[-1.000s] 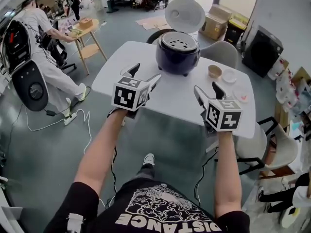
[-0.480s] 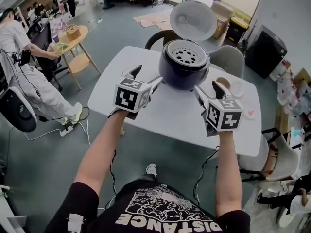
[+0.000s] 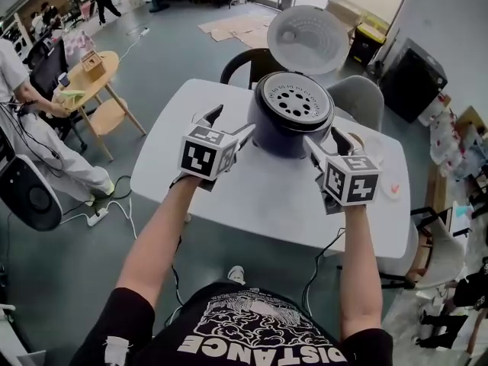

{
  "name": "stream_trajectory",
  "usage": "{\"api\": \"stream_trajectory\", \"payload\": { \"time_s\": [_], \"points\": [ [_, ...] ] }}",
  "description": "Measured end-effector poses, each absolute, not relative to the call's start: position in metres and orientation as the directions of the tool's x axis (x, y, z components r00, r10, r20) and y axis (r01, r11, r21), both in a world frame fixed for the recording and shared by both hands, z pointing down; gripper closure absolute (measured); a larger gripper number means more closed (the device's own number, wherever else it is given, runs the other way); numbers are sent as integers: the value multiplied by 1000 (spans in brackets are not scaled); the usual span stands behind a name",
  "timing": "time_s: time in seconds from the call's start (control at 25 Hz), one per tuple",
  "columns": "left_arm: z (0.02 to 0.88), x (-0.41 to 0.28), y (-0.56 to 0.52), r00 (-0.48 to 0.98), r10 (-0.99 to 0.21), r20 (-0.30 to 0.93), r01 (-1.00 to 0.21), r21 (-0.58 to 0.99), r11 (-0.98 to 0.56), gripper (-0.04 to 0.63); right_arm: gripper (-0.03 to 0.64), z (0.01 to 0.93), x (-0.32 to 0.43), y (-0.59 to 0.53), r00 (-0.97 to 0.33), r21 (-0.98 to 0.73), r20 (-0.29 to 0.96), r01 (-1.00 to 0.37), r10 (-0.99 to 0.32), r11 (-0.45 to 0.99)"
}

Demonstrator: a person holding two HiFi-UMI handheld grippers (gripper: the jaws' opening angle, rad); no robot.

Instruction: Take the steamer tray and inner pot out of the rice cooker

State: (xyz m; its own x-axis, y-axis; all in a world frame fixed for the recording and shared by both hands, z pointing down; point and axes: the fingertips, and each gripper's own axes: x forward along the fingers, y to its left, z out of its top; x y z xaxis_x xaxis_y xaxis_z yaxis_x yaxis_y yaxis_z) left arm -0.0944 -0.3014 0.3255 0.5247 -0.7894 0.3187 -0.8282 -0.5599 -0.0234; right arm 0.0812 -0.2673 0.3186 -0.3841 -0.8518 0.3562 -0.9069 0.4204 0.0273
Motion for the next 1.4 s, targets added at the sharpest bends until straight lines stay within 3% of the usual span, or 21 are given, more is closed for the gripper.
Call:
{"api": "stream_trajectory", "payload": {
  "time_s": [0.6,0.96,1.4],
  "points": [
    [335,-74,-351,524,-787,326,-826,-33,-563,236,302,321,93,-335,-435,113,393,-852,-811,512],
    [345,-54,-411,494,-800,342,-845,-27,-533,235,273,345,86,-404,-523,233,620,-588,-584,774],
    [371,-63,-464,452,-811,371,-875,6,-485,235,279,399,72,-476,-484,126,820,-368,-306,921]
  ]
}}
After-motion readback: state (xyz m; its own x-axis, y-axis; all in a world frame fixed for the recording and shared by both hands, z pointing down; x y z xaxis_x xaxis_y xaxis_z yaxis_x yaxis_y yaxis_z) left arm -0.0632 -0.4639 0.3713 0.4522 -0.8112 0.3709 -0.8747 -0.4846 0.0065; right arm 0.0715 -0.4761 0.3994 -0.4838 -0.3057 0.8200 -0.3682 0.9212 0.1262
